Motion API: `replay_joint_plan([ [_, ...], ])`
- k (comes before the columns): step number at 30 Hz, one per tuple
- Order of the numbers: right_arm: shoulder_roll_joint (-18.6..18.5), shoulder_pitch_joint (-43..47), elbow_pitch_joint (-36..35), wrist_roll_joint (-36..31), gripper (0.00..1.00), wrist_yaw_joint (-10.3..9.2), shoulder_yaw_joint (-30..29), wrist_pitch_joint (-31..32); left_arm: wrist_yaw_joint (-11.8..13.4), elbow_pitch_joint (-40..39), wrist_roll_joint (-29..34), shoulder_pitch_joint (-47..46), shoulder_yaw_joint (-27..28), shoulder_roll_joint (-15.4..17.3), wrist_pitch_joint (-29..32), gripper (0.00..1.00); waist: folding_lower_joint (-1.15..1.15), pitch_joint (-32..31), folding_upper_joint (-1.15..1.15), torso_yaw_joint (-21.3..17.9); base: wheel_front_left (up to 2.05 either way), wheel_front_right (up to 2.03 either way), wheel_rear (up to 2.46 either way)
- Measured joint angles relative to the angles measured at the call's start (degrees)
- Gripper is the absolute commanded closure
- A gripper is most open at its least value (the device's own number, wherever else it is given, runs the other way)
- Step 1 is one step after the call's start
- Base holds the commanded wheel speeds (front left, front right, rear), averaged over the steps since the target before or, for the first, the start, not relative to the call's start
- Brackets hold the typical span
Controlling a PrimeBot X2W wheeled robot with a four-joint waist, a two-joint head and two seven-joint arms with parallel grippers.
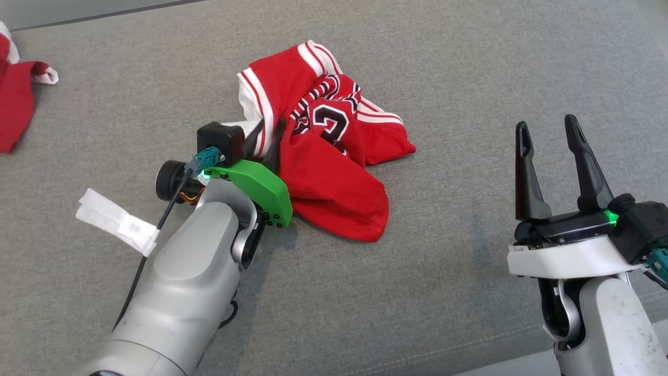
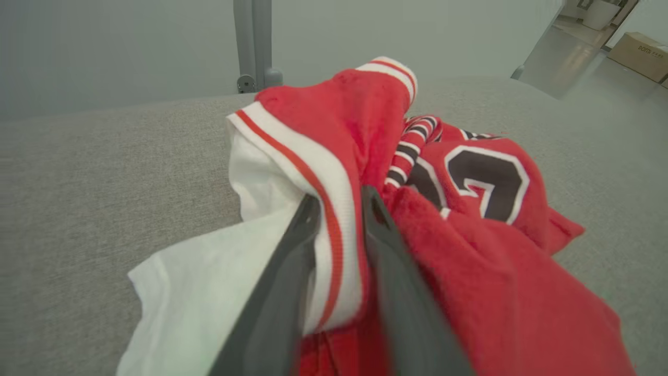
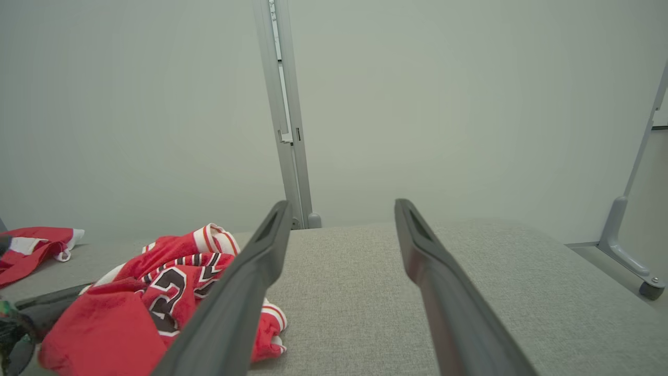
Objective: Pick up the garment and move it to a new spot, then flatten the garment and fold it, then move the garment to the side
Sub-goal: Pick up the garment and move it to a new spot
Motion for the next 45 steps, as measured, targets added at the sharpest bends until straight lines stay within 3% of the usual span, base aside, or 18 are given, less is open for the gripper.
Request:
replay_joint_plan([
  [10, 0.00, 0.76, 1.07, -1.22, 0.00, 0.00, -0.58, 0.00, 0.37, -8.96, 5.90, 4.78, 4.19, -0.21, -0.33, 0.00, 0.00, -3.08, 0.00, 2.85, 0.00, 0.00, 0.00],
  [29, 0.00, 5.53, 4.22, -3.00, 0.00, 0.00, -0.74, 0.00, 3.27, -38.24, 19.74, 36.88, 27.13, -0.07, -0.35, 0.00, 0.00, -13.17, 0.00, 8.41, 0.00, 0.00, 0.00],
  [36, 0.00, 8.08, 5.30, -2.78, 0.00, 0.00, -0.78, 0.00, 3.35, -45.85, 21.60, 46.13, 32.85, -0.23, -0.35, 0.00, 0.00, -15.73, 0.00, 9.31, 0.00, 0.00, 0.00],
  [45, 0.01, 10.60, 6.54, -1.25, 0.00, 0.00, -0.11, 0.00, 4.43, -49.64, 21.23, 52.17, 34.86, -0.29, -0.34, 0.00, 0.00, -17.87, 0.00, 9.51, 0.00, 0.00, 0.00],
])
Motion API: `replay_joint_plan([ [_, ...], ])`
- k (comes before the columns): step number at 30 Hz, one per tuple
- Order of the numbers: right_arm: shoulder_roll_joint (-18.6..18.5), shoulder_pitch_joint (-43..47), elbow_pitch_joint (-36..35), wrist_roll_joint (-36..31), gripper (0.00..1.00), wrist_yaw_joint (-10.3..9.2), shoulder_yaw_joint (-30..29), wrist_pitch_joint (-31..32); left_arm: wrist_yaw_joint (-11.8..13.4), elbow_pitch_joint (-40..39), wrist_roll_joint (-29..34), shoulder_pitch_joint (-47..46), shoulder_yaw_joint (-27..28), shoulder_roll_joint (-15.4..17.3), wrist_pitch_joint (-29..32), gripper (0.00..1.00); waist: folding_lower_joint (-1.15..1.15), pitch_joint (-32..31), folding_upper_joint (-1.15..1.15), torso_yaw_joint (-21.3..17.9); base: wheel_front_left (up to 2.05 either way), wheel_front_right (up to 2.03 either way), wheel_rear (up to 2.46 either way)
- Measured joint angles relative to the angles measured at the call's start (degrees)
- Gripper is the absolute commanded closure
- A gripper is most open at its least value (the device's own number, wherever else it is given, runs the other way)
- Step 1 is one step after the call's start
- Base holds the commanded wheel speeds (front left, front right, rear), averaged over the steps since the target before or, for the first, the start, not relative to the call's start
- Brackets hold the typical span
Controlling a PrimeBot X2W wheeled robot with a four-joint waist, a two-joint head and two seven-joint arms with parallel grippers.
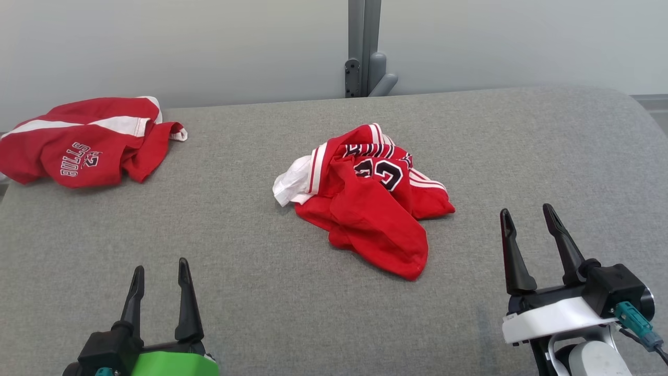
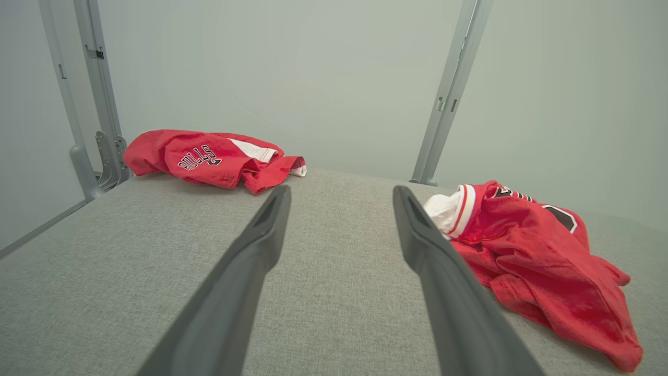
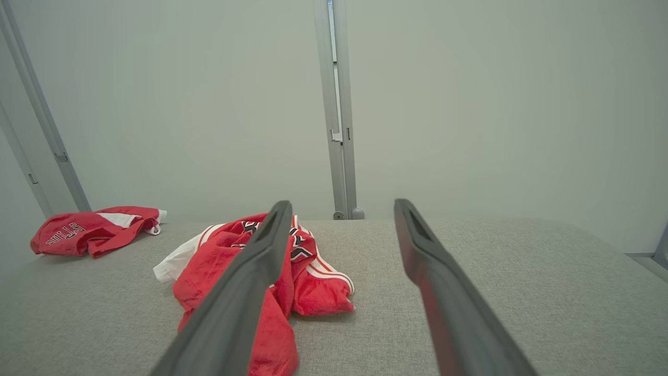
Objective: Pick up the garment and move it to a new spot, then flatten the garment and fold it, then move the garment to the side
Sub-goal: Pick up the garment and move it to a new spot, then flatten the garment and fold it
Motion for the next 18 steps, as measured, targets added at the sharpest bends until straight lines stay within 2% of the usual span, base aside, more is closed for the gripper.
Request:
replay_joint_plan([
  [18, -0.01, -0.11, 1.15, 0.52, 0.00, 0.00, 0.30, 0.00, 0.18, 1.45, 0.02, 0.30, -0.14, -0.01, 0.00, 0.00, 0.00, 0.01, 0.00, -0.42, 0.00, 0.00, 0.00],
])
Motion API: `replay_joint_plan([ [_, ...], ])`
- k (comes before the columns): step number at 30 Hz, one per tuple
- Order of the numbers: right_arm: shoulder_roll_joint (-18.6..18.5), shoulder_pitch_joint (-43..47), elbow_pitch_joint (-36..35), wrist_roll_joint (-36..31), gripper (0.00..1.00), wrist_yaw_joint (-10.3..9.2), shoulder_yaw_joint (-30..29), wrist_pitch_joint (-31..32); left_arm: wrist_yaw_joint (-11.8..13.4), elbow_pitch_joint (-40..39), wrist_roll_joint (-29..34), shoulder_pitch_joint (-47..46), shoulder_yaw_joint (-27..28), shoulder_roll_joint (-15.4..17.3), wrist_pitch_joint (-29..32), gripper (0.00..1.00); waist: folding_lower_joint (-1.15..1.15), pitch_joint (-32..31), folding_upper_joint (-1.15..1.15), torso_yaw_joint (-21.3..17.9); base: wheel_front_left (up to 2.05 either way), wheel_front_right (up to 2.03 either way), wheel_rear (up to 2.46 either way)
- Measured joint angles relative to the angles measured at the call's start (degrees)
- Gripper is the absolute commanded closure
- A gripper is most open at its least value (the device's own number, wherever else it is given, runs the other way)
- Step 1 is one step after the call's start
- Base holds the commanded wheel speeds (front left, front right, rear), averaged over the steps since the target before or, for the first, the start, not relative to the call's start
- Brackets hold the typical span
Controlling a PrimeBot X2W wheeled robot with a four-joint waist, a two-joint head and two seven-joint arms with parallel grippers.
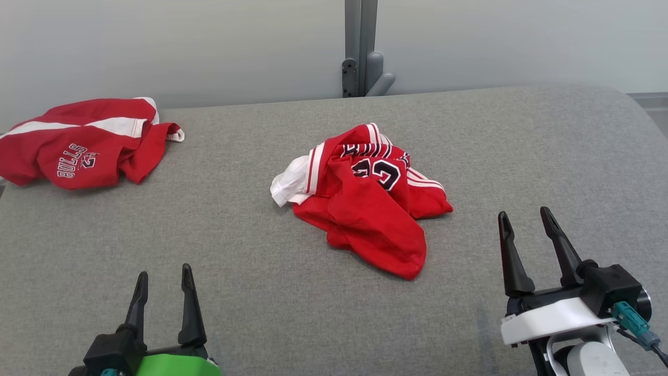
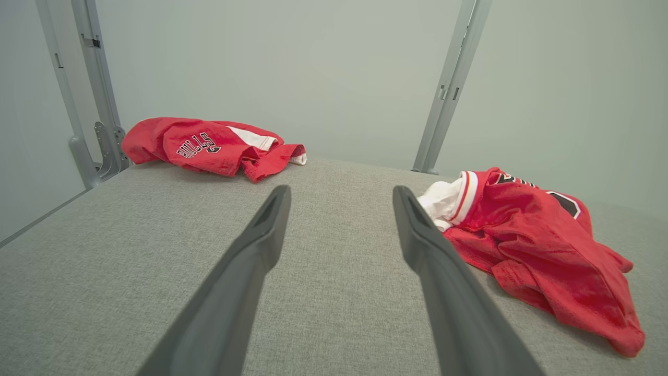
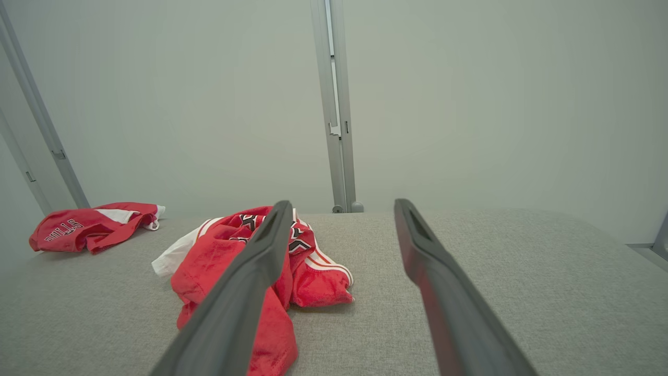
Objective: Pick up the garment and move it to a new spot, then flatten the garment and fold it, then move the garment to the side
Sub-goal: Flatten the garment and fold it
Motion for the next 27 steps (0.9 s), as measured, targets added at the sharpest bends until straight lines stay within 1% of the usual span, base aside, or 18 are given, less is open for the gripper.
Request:
replay_joint_plan([
  [9, 0.00, 0.00, 0.64, -0.19, 0.00, 0.00, -0.10, 0.00, -0.05, 0.22, 0.08, -0.05, -0.49, -0.01, 0.00, 0.00, 0.00, 0.29, 0.00, 0.67, 0.00, 0.00, 0.00],
  [16, 0.01, -2.14, 4.60, -1.91, 0.00, 0.00, 3.77, 0.01, -0.20, 0.22, 0.44, -1.07, -1.60, -0.01, -0.01, 0.00, 0.00, 1.35, 0.00, 2.13, 0.00, 0.00, 0.00],
  [21, 0.00, -7.56, 11.48, -4.89, 0.00, 0.00, 8.42, 0.00, -0.04, 0.20, -0.20, -2.48, -2.94, -0.04, 0.00, 0.00, 0.00, 2.57, 0.00, 4.56, 0.00, 0.00, 0.00],
  [24, 0.11, -10.92, 18.12, -7.00, 0.00, 0.02, 10.18, 0.00, 0.00, 0.24, -0.55, -3.32, -3.48, -0.03, 0.00, 0.00, 0.00, 3.36, 0.00, 6.59, 0.00, 0.00, 0.00],
  [27, 0.08, -14.65, 26.29, -10.72, 0.00, 0.02, 9.89, 0.00, 0.25, 0.15, -1.10, -3.87, -4.30, -0.04, -0.01, 0.00, 0.00, 4.16, 0.00, 8.85, 0.00, 0.00, 0.00],
])
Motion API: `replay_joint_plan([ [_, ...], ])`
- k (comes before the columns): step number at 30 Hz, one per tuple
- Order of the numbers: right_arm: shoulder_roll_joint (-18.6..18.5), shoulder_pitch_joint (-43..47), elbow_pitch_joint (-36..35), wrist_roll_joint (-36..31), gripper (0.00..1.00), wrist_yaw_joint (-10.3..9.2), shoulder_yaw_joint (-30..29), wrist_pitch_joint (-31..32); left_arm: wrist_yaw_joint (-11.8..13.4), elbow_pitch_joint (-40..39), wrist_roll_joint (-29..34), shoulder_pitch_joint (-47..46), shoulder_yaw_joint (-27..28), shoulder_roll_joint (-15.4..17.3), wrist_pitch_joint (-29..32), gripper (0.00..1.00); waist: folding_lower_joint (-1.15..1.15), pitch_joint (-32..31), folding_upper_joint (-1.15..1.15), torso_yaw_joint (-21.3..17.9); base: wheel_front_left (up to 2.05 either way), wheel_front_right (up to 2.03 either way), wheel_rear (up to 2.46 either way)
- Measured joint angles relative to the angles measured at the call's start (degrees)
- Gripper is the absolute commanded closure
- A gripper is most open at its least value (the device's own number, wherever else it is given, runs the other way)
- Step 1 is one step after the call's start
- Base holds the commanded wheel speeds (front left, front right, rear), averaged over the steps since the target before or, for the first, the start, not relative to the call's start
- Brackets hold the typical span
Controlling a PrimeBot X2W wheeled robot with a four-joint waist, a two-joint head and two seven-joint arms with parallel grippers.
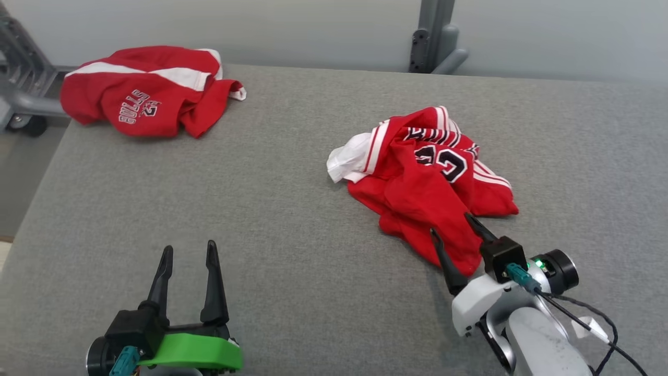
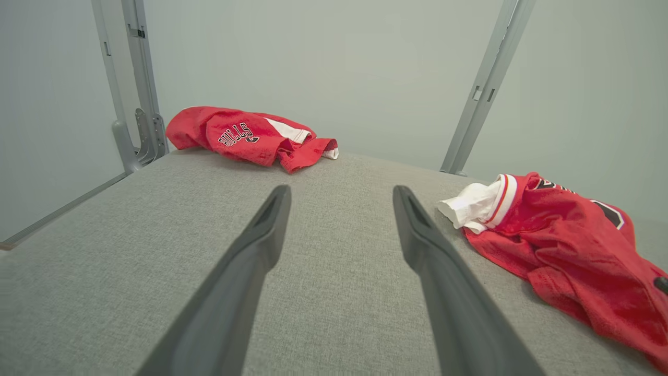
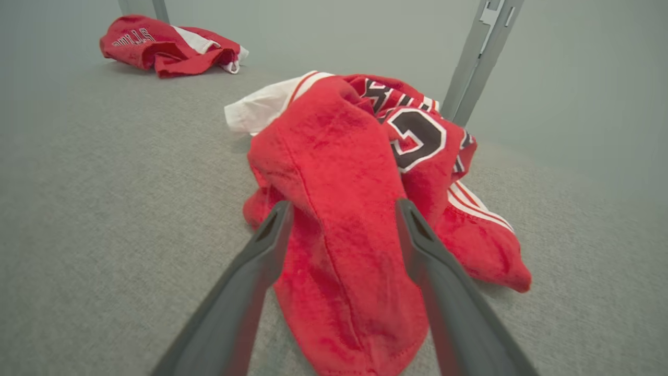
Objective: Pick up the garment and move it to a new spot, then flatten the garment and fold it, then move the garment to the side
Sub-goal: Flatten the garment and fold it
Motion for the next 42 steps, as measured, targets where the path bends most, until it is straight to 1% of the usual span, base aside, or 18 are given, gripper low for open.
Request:
replay_joint_plan([
  [3, -0.05, -3.14, 6.14, -4.19, 0.00, 0.01, -2.52, 0.00, 0.29, 0.01, -0.36, -0.32, -0.66, 0.00, 0.01, 0.00, 0.00, 0.71, 0.00, 2.43, 0.00, 0.00, 0.00],
  [7, -0.07, -5.43, 12.89, -7.04, 0.00, 0.01, -5.25, 0.00, 0.66, -0.01, -0.63, -0.31, -0.81, 0.01, 0.01, 0.00, 0.00, 1.40, 0.00, 5.57, 0.00, 0.00, 0.00],
  [8, -0.03, -5.79, 14.15, -7.28, 0.18, 0.01, -5.65, 0.01, 0.70, 0.01, -0.68, -0.29, -0.76, 0.00, 0.01, 0.00, 0.00, 1.53, 0.00, 6.28, 0.00, 0.00, 0.00],
  [9, -0.01, -6.19, 14.85, -7.83, 0.50, 0.01, -6.13, 0.01, 0.73, 0.02, -0.77, -0.27, -0.70, 0.01, 0.01, 0.00, 0.00, 1.64, 0.00, 6.94, 0.00, 0.00, 0.00],
  [10, -0.01, -6.68, 15.23, -8.31, 0.73, 0.01, -6.62, 0.00, 0.76, -0.02, -0.77, -0.24, -0.67, 0.01, 0.01, 0.00, 0.00, 1.73, 0.00, 7.52, 0.00, 0.00, 0.00],
  [11, 0.01, -7.30, 15.40, -8.76, 1.00, 0.01, -7.23, 0.00, 0.85, -0.05, -0.78, -0.21, -0.67, 0.01, 0.01, 0.00, 0.00, 1.82, 0.00, 8.03, 0.00, 0.00, 0.00],
  [15, 0.02, -8.97, 13.99, -10.61, 1.00, 0.01, -9.89, 0.00, 1.00, -0.18, -0.86, -0.02, -0.29, 0.01, 0.01, 0.00, 0.00, 2.02, 0.00, 8.80, 0.00, 0.00, 0.00],
  [17, -0.05, -10.00, 12.45, -11.74, 1.00, 0.01, -11.15, 0.00, 1.10, -0.34, -0.92, -0.02, -0.34, 0.01, 0.01, 0.00, 0.00, 1.99, 0.00, 8.39, 0.00, 0.00, 0.00],
  [21, -1.38, -12.91, 10.72, -13.51, 1.00, 0.01, -13.39, 0.00, 1.24, -0.41, -0.94, -0.04, -0.64, 0.01, 0.01, 0.00, 0.00, 1.84, 0.00, 7.24, 0.00, 0.00, 0.00],
  [24, -3.05, -16.11, 10.40, -15.34, 1.00, 0.01, -13.94, 0.00, 1.24, -0.27, -1.02, -0.18, -1.07, 0.00, 0.01, 0.00, 0.00, 1.81, 0.00, 6.61, 0.00, 0.00, 0.00],
  [25, -4.54, -18.96, 10.50, -16.27, 1.00, 0.01, -13.84, 0.00, 1.24, -0.24, -1.13, -0.37, -1.29, 0.00, 0.01, 0.00, 0.00, 1.96, 0.00, 6.49, 0.00, 0.00, 0.00],
  [29, -8.46, -25.39, 11.61, -18.28, 1.00, 0.02, -13.51, 0.00, 1.23, 0.03, -1.19, -0.93, -1.82, 0.00, 0.01, 0.00, 0.00, 2.16, 0.00, 6.85, 0.00, 0.00, 0.00],
  [32, -10.39, -30.17, 11.50, -19.48, 1.00, 0.02, -12.48, 0.00, 1.22, 0.40, -1.19, -0.97, -1.77, 0.00, 0.01, 0.00, 0.00, 2.15, 0.00, 7.46, 0.00, 0.00, 0.00],
  [33, -10.90, -32.89, 9.81, -20.12, 1.00, 0.03, -11.37, 0.00, 1.13, 0.53, -1.19, -0.98, -1.51, 0.00, 0.01, 0.00, 0.00, 2.15, 0.00, 7.81, 0.00, 0.00, 0.00],
  [36, -11.48, -35.08, 6.75, -20.71, 1.00, 0.03, -8.87, 0.00, 1.00, 0.56, -1.18, -1.01, -1.00, 0.00, 0.01, 0.00, 0.00, 2.20, 0.00, 7.88, 0.00, 0.00, 0.00],
  [39, -11.24, -33.72, 6.28, -19.84, 1.00, 0.03, -5.28, 0.00, 1.01, 0.37, -1.16, -0.94, -0.41, 0.00, 0.00, 0.00, 0.00, 2.14, 0.00, 7.33, 0.00, 0.00, 0.00],
  [42, -11.23, -29.22, 7.61, -17.68, 1.00, 0.03, -1.18, 0.00, 1.16, -0.04, -0.98, -0.91, -0.74, 0.00, 0.01, 0.00, 0.00, 2.21, 0.00, 6.44, 0.00, 0.00, 0.00],
])
